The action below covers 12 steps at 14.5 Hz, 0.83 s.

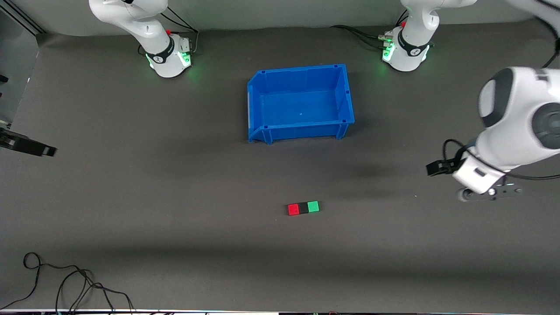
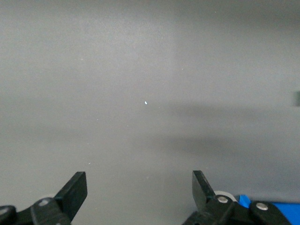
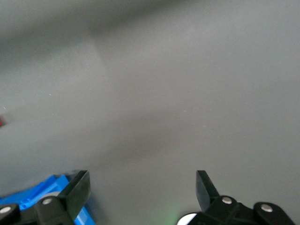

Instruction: Attach green and red cubes to black cube

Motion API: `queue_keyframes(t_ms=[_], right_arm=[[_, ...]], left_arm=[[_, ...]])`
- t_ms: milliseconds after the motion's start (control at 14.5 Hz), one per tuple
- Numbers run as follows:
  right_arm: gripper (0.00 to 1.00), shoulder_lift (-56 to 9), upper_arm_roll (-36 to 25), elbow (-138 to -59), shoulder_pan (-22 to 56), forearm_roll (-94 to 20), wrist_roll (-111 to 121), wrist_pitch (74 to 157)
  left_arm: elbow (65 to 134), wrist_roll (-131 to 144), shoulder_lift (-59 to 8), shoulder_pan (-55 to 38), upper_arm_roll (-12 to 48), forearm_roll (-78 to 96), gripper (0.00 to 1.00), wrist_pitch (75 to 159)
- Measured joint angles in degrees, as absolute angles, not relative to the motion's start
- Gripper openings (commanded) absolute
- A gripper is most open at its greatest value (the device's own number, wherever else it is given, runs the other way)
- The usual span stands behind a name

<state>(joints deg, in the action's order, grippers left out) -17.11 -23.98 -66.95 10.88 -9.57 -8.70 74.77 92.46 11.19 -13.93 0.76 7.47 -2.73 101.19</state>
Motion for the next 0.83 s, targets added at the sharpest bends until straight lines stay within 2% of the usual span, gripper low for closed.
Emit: queue_keyframes(t_ms=[276,829], right_arm=[[1.0,-17.12,-23.81,-68.46,11.54,-7.5,-6.76,74.48],[1.0,-16.89,-22.75,-69.6,11.92,-7.4,-2.92,74.51]], left_arm=[[92.99,5.66,-9.59,4.27,7.44,1.6,0.99,99.16],[94.56,0.71,-2.12,4.51,6.55,-1.2,1.0,95.03]])
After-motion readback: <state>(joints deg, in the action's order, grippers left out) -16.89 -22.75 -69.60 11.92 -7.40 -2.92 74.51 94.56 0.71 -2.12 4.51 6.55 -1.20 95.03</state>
